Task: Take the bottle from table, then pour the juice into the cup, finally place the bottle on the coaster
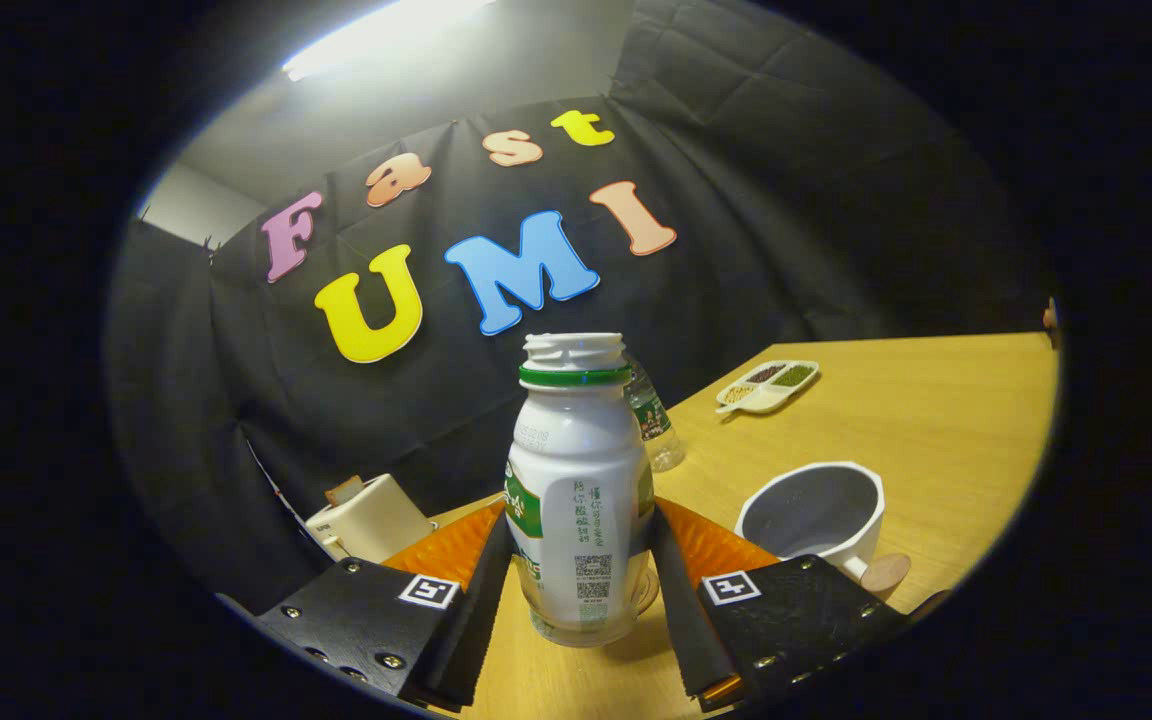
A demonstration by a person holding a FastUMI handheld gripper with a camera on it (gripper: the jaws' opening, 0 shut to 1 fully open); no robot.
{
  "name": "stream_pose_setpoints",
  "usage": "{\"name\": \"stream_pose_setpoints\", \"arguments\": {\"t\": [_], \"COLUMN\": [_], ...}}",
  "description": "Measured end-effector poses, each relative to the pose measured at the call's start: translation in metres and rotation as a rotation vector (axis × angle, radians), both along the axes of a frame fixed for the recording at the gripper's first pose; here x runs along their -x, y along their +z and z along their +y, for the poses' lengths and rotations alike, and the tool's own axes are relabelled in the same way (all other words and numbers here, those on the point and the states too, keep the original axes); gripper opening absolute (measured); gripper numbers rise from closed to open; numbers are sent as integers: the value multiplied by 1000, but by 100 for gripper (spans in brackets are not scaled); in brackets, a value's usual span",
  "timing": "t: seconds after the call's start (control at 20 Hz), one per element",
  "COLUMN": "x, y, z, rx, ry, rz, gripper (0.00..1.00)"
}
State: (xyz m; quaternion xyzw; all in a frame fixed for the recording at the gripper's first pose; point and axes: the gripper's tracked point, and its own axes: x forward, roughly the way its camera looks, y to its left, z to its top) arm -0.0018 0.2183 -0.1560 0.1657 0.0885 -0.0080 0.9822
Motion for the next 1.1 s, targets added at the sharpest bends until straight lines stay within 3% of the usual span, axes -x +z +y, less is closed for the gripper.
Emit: {"name": "stream_pose_setpoints", "arguments": {"t": [0.5,1.1], "x": [-32,-58], "y": [6,-42], "z": [21,32], "rx": [286,352], "ry": [42,118], "rz": [-63,48], "gripper": [73,74]}}
